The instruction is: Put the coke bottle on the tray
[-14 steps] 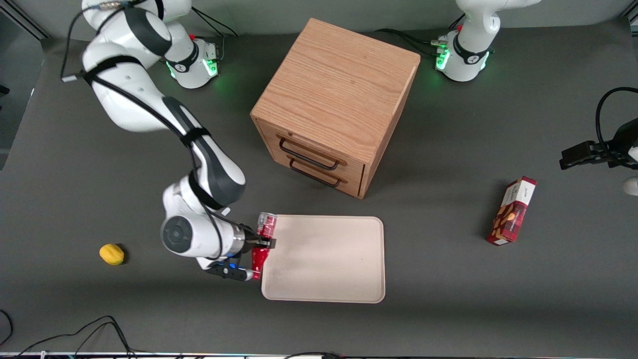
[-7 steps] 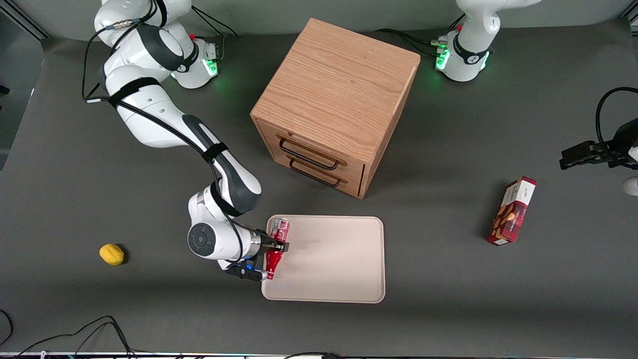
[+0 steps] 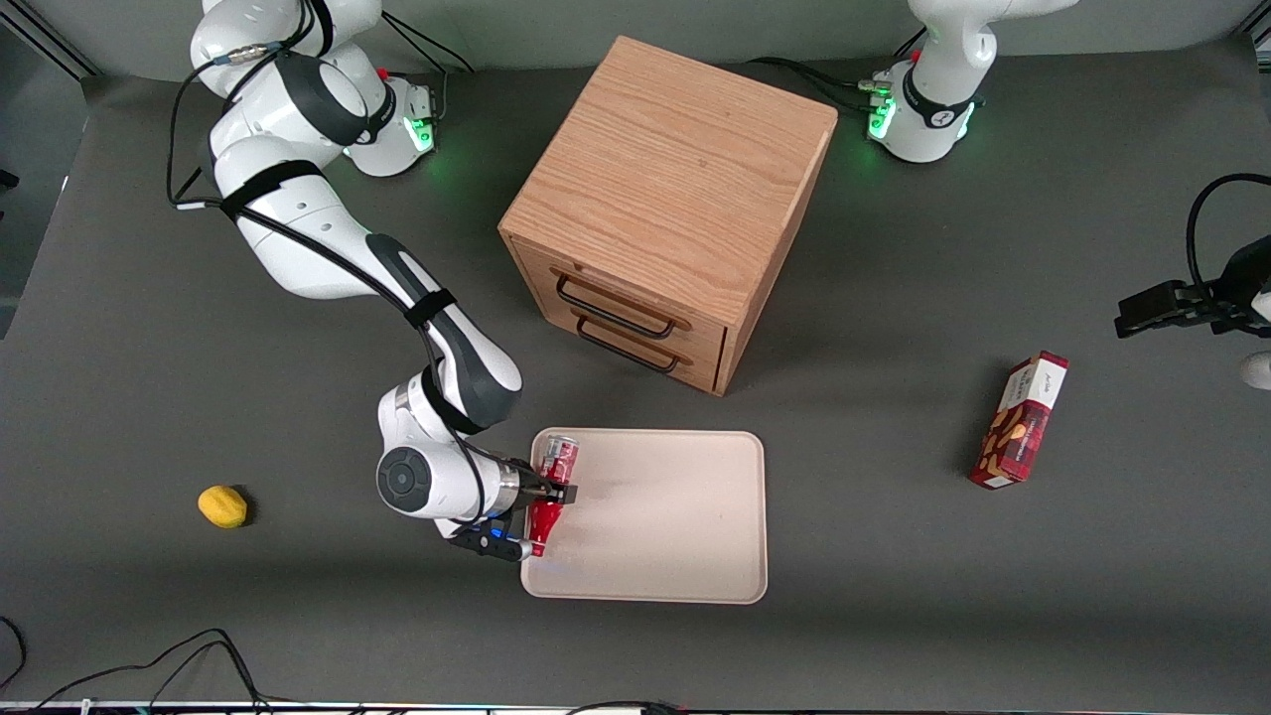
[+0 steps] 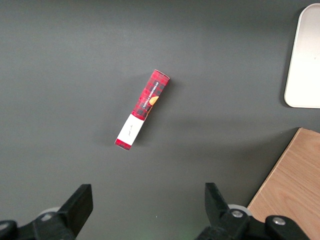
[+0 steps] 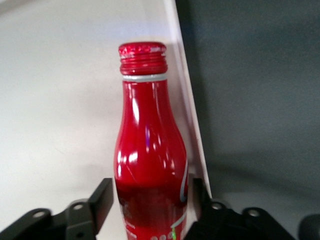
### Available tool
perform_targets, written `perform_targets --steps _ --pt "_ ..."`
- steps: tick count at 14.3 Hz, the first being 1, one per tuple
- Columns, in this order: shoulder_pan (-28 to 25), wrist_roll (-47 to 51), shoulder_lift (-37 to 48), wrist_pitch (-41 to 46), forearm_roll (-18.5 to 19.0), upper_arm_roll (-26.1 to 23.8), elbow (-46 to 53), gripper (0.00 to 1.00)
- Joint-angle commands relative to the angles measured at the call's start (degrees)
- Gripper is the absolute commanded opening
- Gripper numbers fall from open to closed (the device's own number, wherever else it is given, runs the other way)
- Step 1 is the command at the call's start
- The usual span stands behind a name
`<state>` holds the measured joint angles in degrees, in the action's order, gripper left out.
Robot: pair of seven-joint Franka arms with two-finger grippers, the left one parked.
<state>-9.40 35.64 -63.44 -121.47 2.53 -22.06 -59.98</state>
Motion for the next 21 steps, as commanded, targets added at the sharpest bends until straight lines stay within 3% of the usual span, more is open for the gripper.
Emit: perform_targets --steps 1,7,10,14,21 --pt "-0.44 1.36 -0.55 0.01 0.98 0.0 1.53 1.0" --pt "-0.44 1.45 -0.37 0.09 1.77 0.09 1.45 1.0" --pt "0.87 1.09 6.19 2.11 1.68 -0.35 1.45 1.0" --pt "3.07 0.92 20.07 15.53 4.93 -0.35 -1.79 1.0" --pt "9.57 -2.23 44.6 42.59 3.62 1.4 -5.41 1.0"
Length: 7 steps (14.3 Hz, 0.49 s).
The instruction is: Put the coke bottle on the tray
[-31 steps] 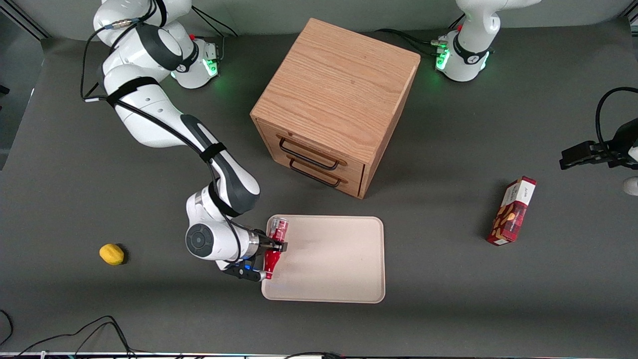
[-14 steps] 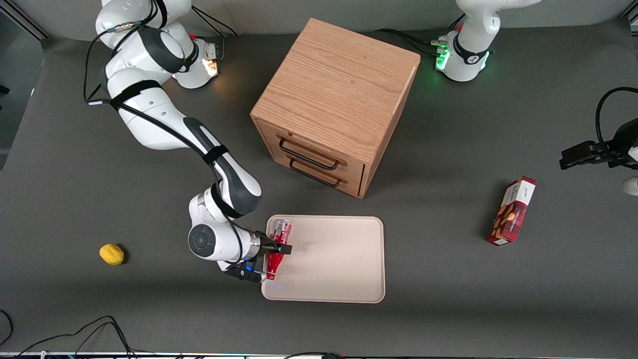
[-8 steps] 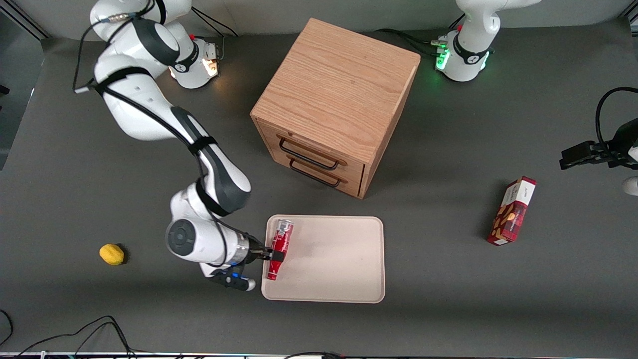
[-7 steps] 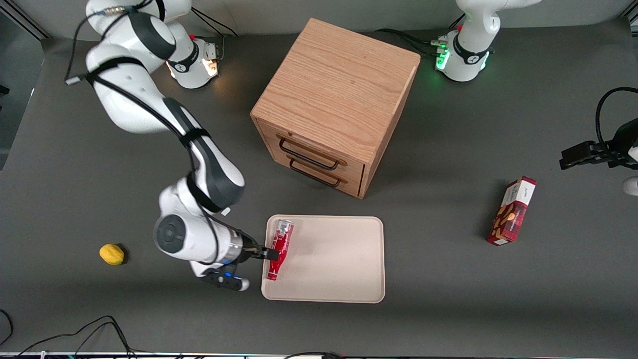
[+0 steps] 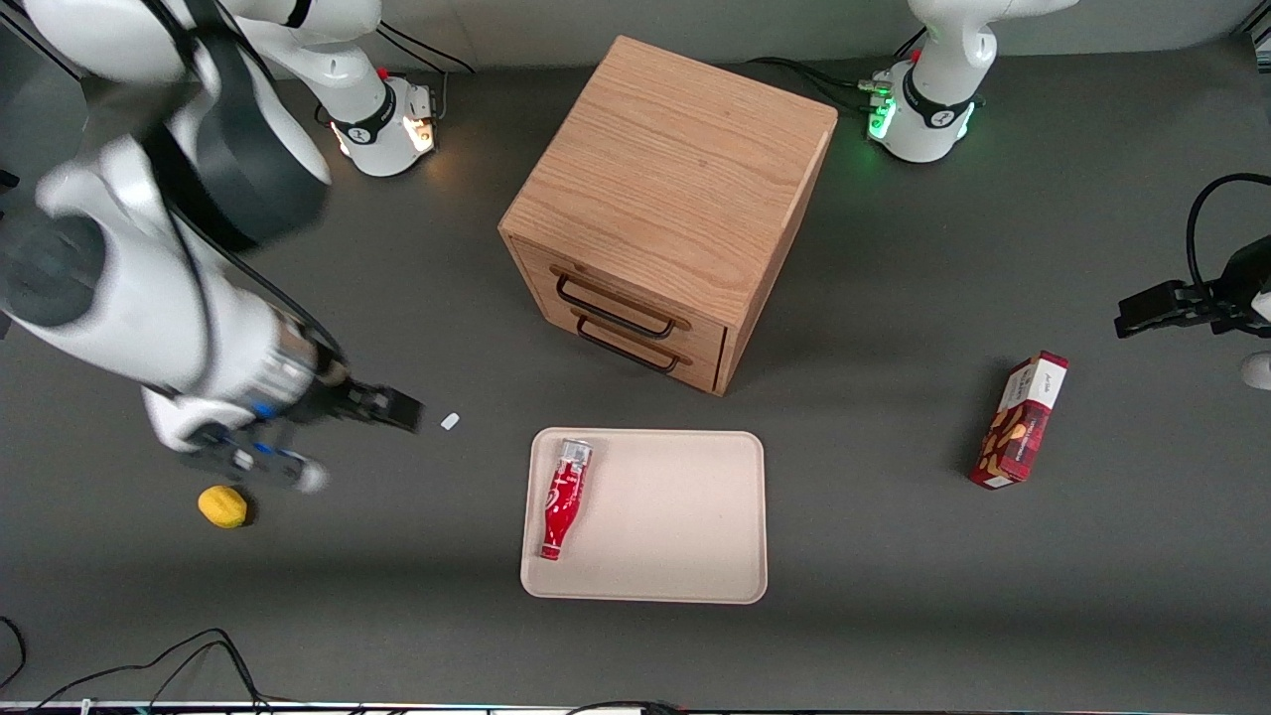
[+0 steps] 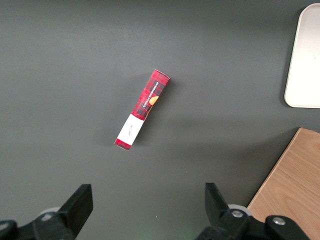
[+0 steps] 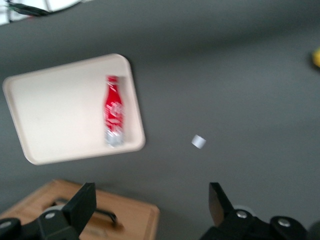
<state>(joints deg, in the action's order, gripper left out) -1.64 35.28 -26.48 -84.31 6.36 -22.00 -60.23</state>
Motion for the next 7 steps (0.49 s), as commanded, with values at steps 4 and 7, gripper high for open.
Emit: perform_targets --steps 4,7 --pt "1.82 -12.06 24.84 6.28 -8.17 12.91 -20.39 1.0" --pt "1.46 -12.87 37.35 -1.46 -10.23 15.49 -37.99 1.0"
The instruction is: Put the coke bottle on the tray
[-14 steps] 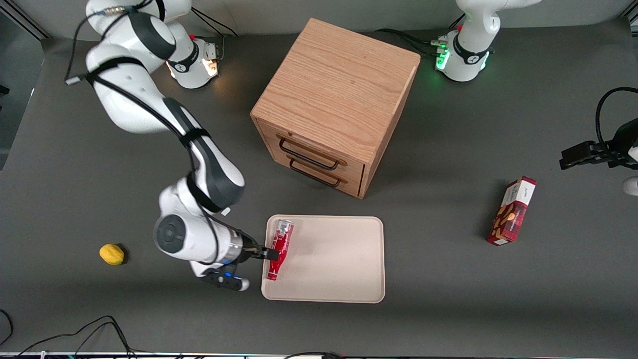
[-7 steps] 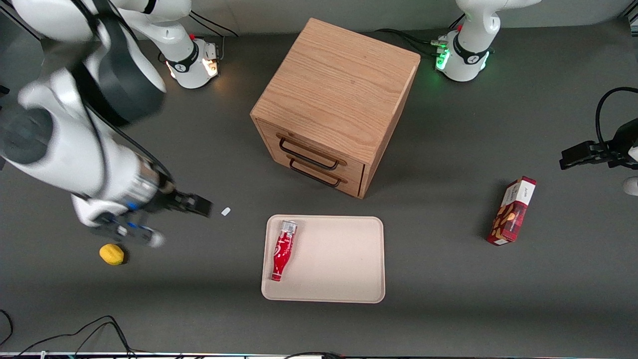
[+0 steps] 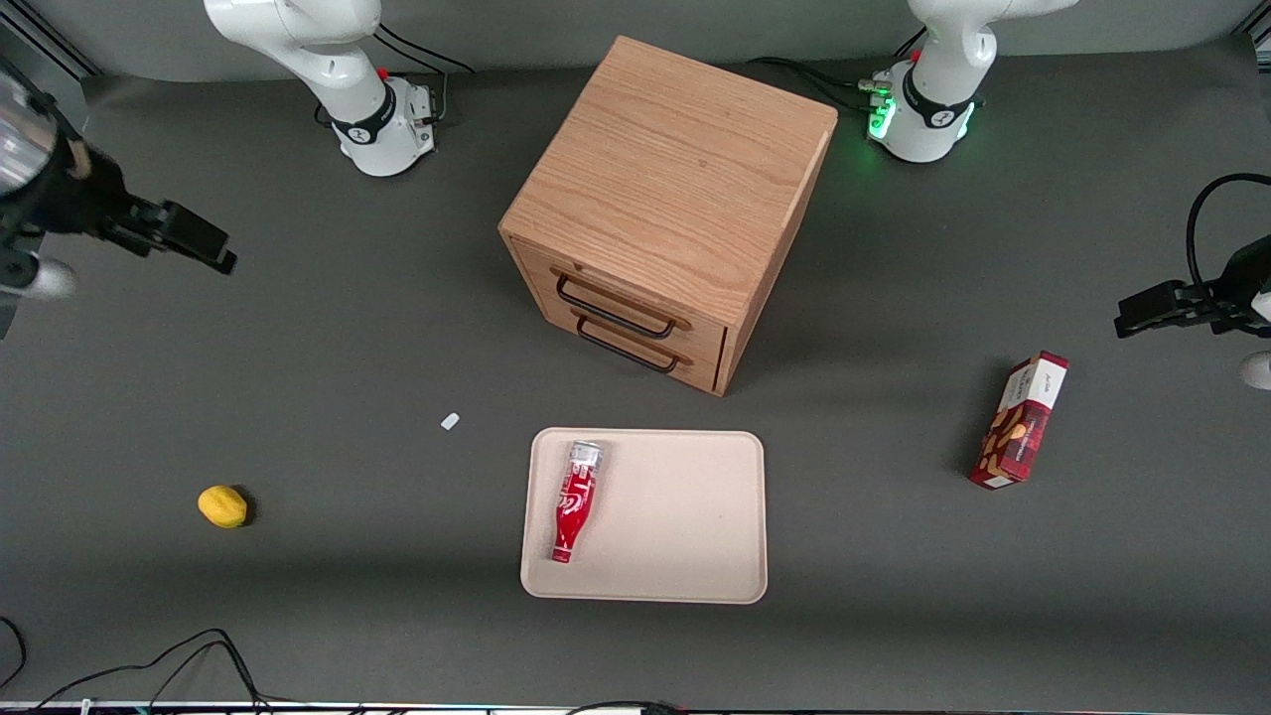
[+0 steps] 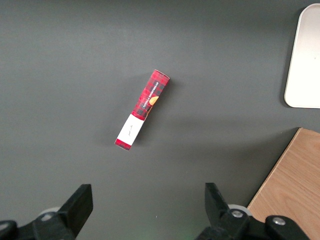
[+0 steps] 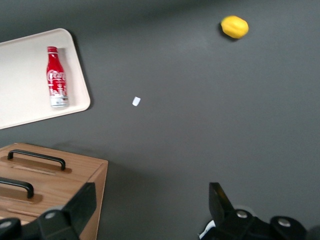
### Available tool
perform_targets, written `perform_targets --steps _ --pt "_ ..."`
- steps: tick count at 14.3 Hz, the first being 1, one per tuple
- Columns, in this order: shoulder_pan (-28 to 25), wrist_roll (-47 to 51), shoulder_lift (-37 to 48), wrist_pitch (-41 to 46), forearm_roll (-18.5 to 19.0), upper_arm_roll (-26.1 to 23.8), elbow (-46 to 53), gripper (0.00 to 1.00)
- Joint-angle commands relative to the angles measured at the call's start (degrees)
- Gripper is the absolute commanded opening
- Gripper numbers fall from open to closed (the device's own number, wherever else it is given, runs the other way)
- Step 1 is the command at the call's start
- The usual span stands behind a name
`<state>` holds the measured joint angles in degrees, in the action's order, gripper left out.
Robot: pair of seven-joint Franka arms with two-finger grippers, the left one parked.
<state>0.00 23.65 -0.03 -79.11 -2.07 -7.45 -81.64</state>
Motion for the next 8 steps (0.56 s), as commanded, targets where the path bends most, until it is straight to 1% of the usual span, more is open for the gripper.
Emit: perform_targets --steps 1,4,7,8 --pt "-0.18 -1.24 12.23 -7.37 -1.97 0.94 -18.54 1.0" --pt "-0.27 -1.32 12.33 -6.76 -1.71 0.86 -18.38 1.0" --pt "-0.18 -1.77 10.06 -6.41 -1.27 1.12 -15.32 1.0" --pt "-0.27 -2.38 9.61 -6.15 -1.18 2.34 -14.79 1.0"
